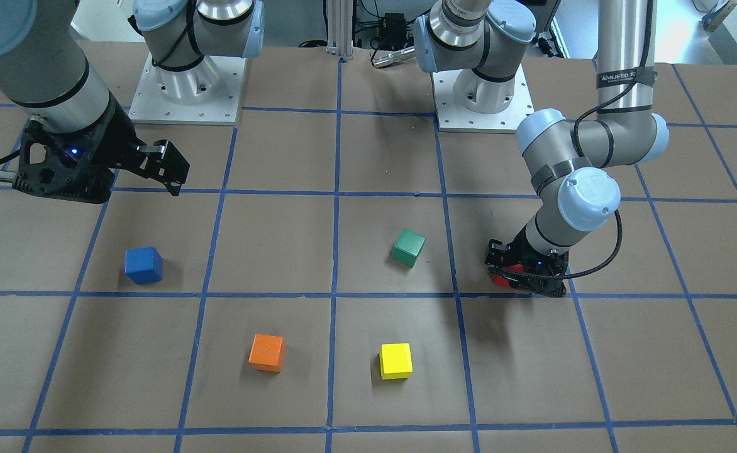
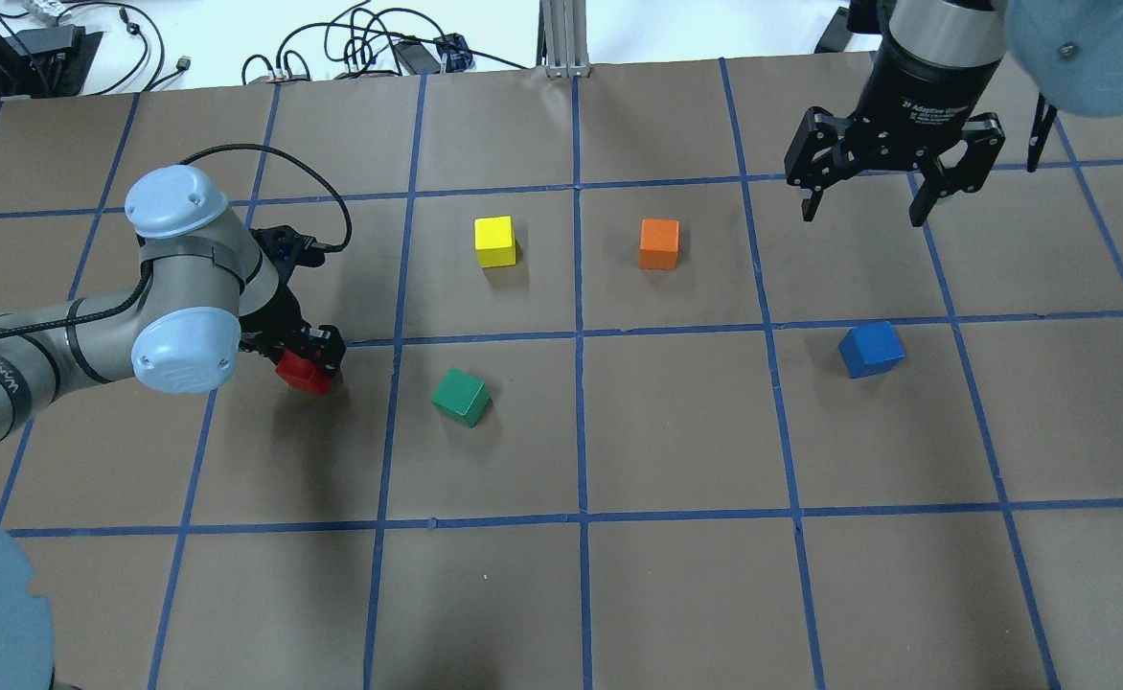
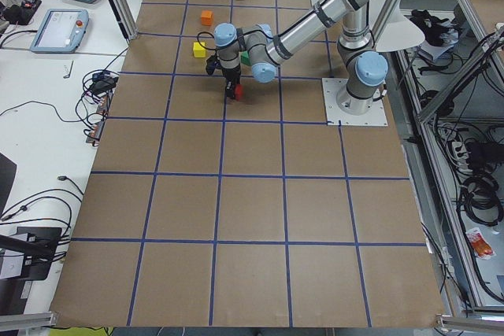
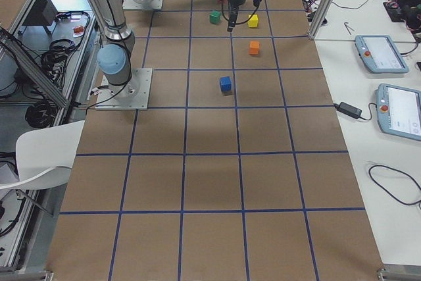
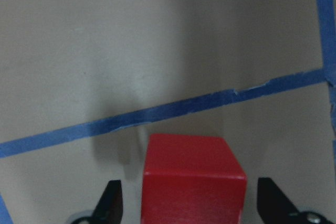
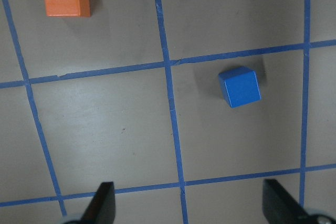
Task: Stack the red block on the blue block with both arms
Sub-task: 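Carry the red cube with the left gripper toward the table center and set it down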
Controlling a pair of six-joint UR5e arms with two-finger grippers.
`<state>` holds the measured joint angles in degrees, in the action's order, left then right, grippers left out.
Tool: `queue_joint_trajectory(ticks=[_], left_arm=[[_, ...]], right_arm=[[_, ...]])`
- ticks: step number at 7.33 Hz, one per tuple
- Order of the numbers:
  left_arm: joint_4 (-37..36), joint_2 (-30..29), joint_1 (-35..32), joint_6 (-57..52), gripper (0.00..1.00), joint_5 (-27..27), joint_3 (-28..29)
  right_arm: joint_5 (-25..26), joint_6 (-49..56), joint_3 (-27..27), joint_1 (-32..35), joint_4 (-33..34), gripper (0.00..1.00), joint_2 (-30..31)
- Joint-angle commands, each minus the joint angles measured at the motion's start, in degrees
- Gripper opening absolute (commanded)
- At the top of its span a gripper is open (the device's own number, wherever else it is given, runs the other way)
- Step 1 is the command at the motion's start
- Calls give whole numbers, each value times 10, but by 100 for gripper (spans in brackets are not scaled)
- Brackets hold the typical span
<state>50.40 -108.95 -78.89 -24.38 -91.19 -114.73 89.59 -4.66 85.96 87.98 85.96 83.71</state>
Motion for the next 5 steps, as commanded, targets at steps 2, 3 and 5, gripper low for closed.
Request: queue_joint_trajectory(ticks=[2, 3, 5], left_arm=[[25, 25, -20, 6, 0, 8, 48], [56, 30, -45, 16, 0, 26, 81], [90, 23, -149, 165, 0, 29, 149]], right_arm=[[-1, 0, 0, 0, 0, 100, 0], [-2, 0, 0, 0, 0, 100, 0], [-5, -4, 0, 0, -1, 100, 0]])
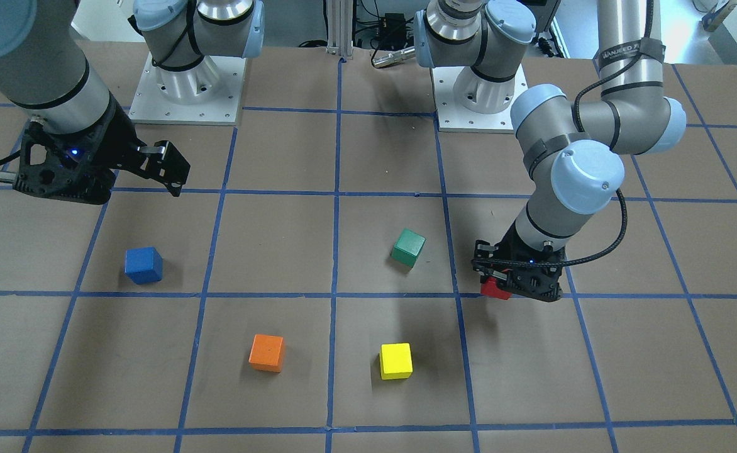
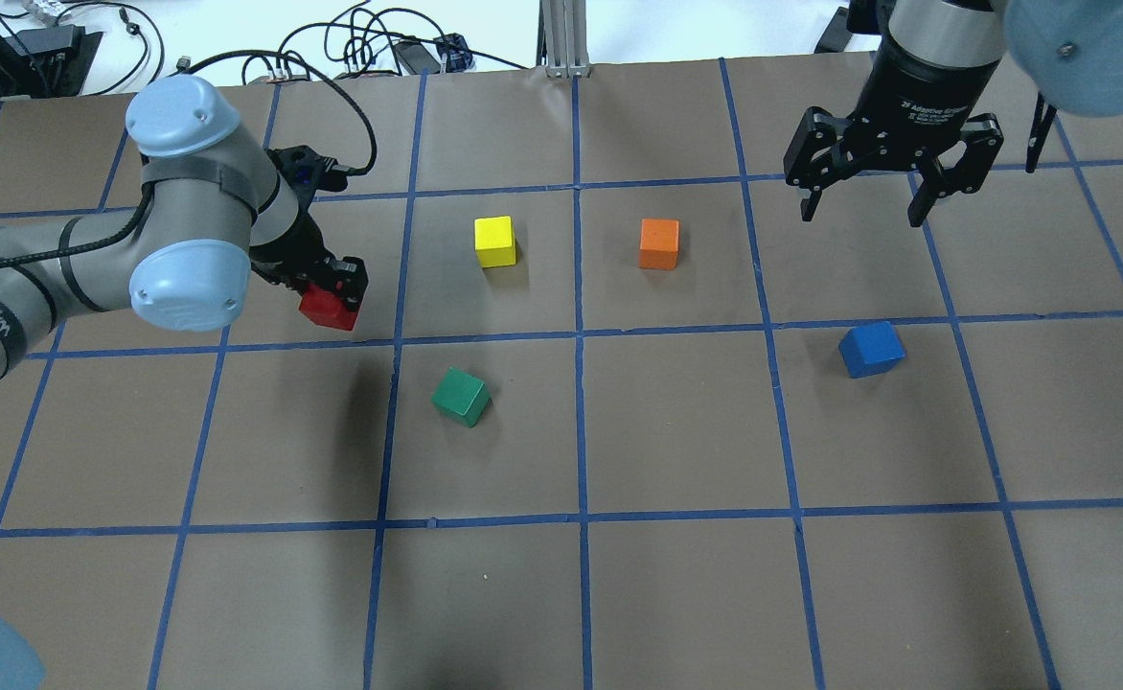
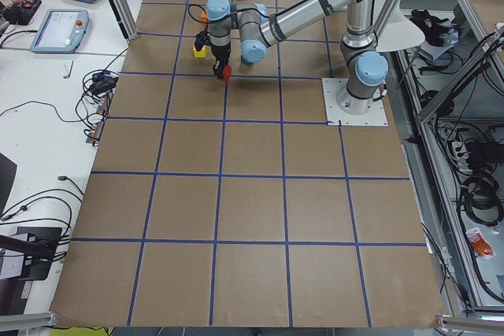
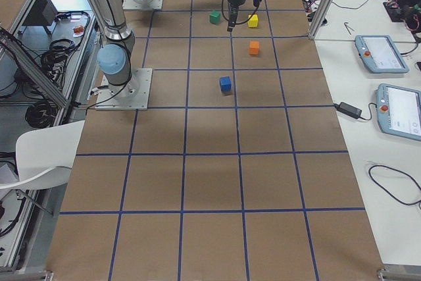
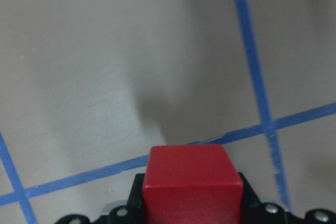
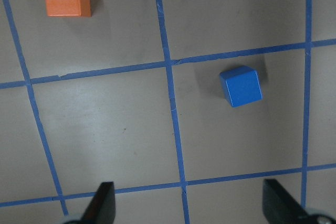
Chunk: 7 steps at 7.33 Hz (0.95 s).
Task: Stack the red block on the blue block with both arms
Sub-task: 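Carry the red cube with the left gripper toward the table center and set it down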
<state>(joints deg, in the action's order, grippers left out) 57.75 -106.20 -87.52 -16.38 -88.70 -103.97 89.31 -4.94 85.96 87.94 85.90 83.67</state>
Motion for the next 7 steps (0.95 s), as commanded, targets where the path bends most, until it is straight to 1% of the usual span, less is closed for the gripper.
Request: queue_joint_trajectory(ticks=[1, 3, 5, 6, 7], left_arm=[[17, -16, -111, 151, 0, 5, 66], [10, -44, -179, 277, 0, 4, 72], [-6, -67, -224, 338, 0, 3, 69], [-31, -88, -244, 355, 0, -3, 69], [-58, -109, -249, 355, 0, 1, 69]], right_arm=[[-3, -1, 0, -1, 0, 100, 0], [2, 0, 0, -1, -2, 100, 1], [-3, -2, 0, -2, 0, 100, 0], [0, -2, 0, -3, 1, 100, 0], [1, -2, 0, -3, 1, 100, 0]])
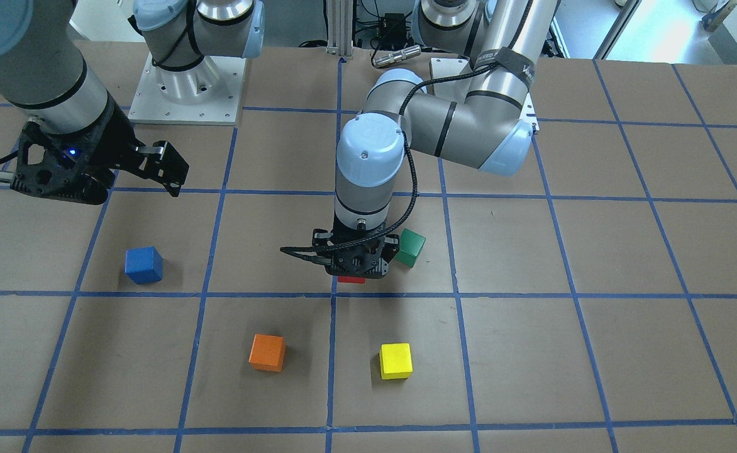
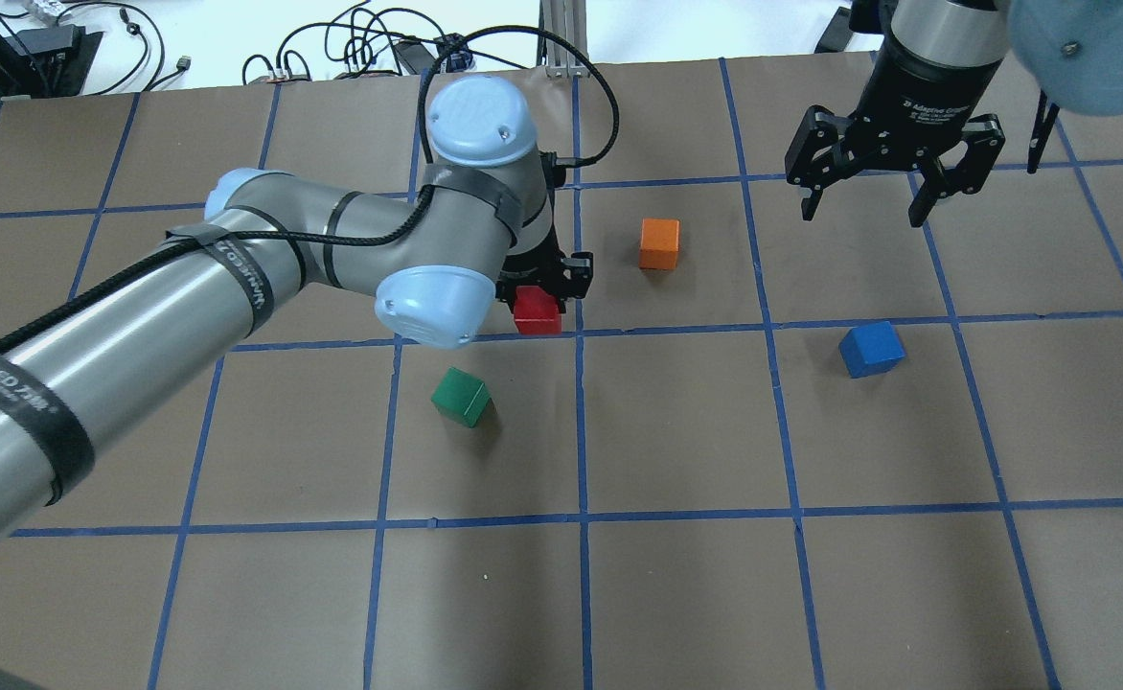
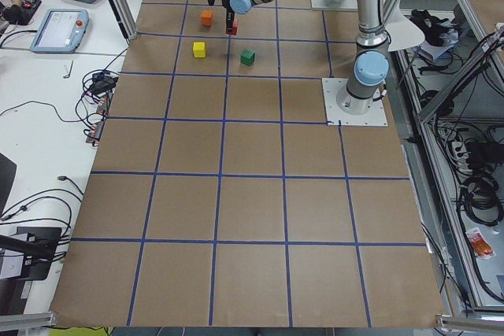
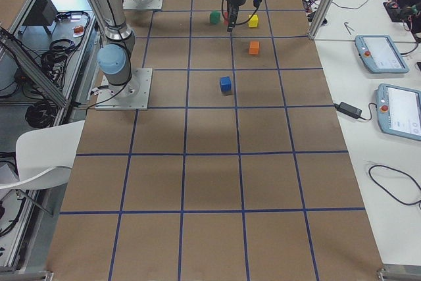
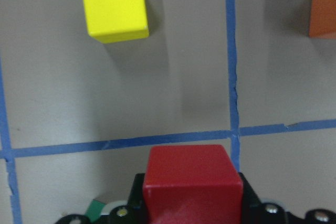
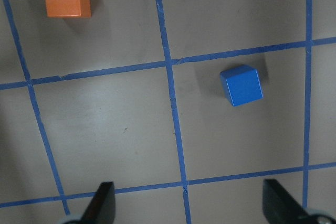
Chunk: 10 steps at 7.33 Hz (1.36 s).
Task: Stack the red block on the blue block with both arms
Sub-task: 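Carry the red cube with the left gripper toward the table center and set it down, then open and raise the left gripper back while the right gripper moves toward the red cube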
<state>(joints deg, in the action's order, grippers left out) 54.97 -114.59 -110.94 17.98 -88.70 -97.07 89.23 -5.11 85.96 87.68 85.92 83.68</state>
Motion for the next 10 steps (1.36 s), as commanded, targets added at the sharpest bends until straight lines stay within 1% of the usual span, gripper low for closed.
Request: queue_joint_trajectory(ticks=[1, 2, 3, 5, 6, 7, 8, 9, 10], left_arm=[[-37, -43, -16, 11, 11, -3, -3], [-51, -52, -16, 1, 65, -3, -2], [-68, -49, -16, -13, 100, -3, 1], [-65, -30, -10, -19, 100, -2, 7], [-58, -6, 3, -21, 100, 1, 22], [-1, 26, 36, -45, 100, 3, 49], [81, 62, 77, -158, 100, 2, 77], [164, 97, 114, -231, 100, -1, 92], [230, 127, 147, -260, 100, -2, 93]], right_arm=[[4, 2, 0, -1, 1, 100, 0], [5, 3, 1, -1, 1, 100, 0], [6, 5, 0, -2, 0, 100, -1], [5, 7, 0, -4, 2, 100, -1], [4, 7, 0, -4, 4, 100, -3], [4, 6, 0, -4, 5, 100, -4], [-4, 1, 0, -3, 5, 100, -9], [6, -6, 2, -3, 17, 100, -11], [7, -6, 8, -3, 17, 100, -19]])
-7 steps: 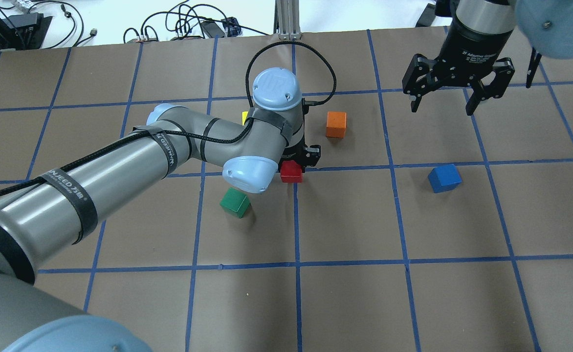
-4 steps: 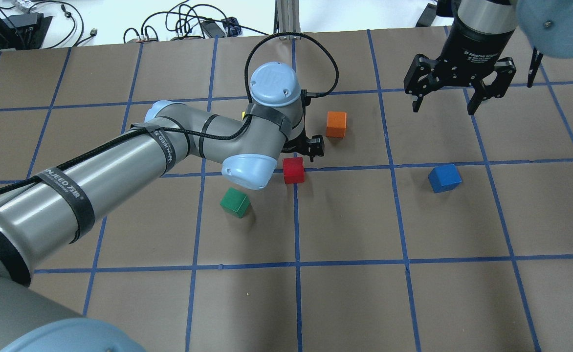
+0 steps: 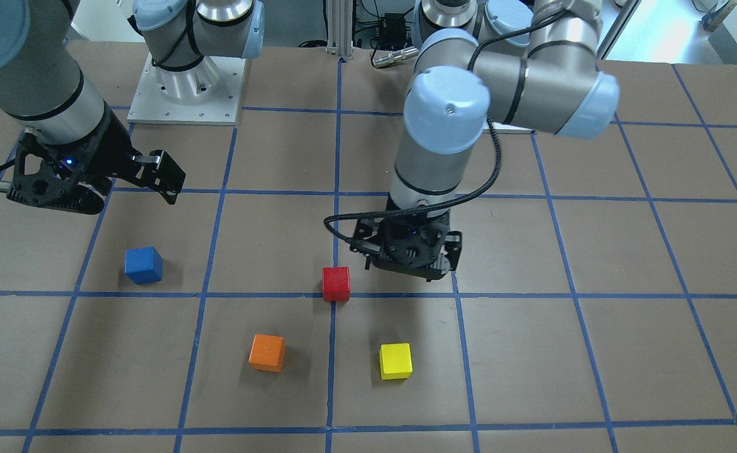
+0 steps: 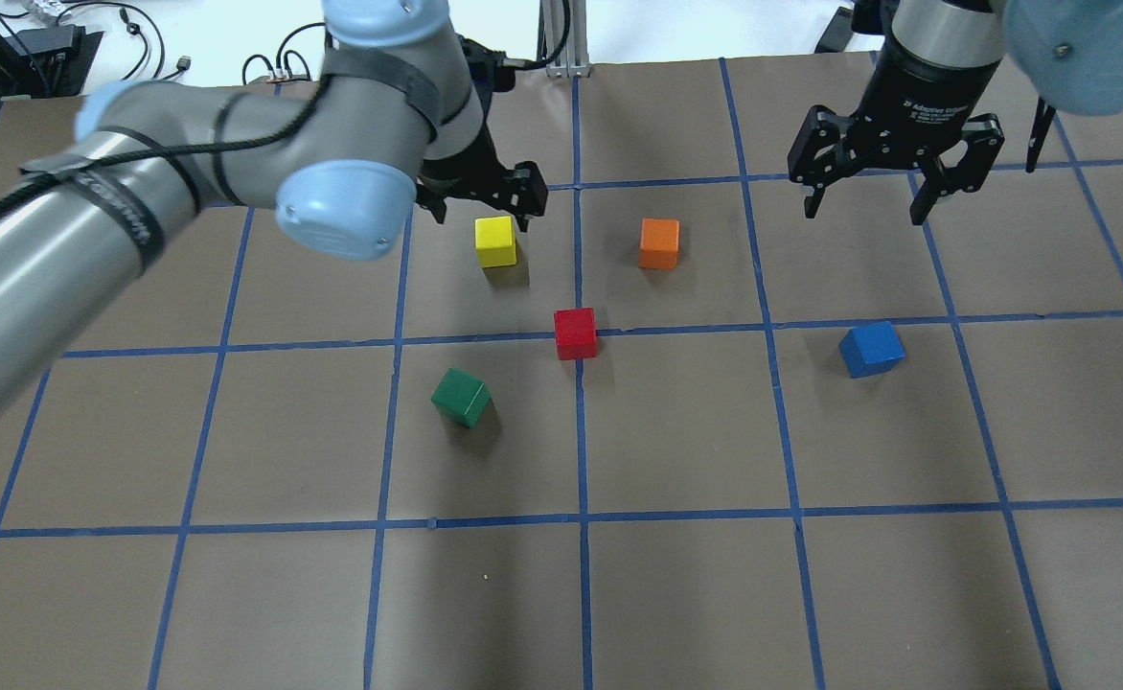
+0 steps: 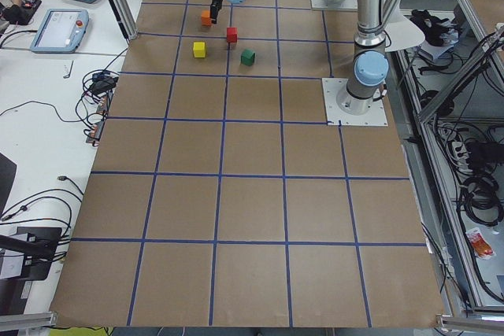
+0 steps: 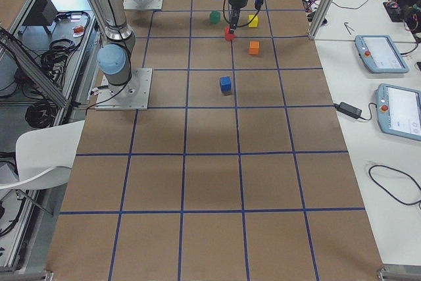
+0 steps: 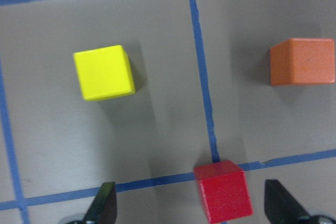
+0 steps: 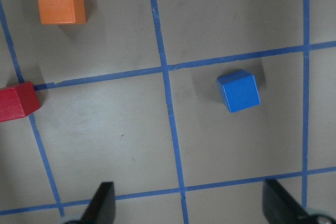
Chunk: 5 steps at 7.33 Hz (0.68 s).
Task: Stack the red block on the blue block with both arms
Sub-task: 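Open and raise the left gripper back while the right gripper moves toward the red cube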
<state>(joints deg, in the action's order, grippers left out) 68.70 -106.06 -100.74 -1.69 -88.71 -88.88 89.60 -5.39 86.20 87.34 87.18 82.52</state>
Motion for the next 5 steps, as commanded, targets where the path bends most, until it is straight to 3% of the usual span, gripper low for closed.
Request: queue_joint_trajectory(ticks=[1, 2, 5], left_arm=[[120, 73, 73, -80, 100, -2, 15], [175, 111, 88, -82, 100, -4, 12], [180, 156, 104, -85, 100, -2, -11]], right_arm=[[-2, -2, 19, 0, 12, 100, -33], [-6, -3, 18, 5, 63, 100, -52], [-7, -30, 16, 62, 128, 100, -85]])
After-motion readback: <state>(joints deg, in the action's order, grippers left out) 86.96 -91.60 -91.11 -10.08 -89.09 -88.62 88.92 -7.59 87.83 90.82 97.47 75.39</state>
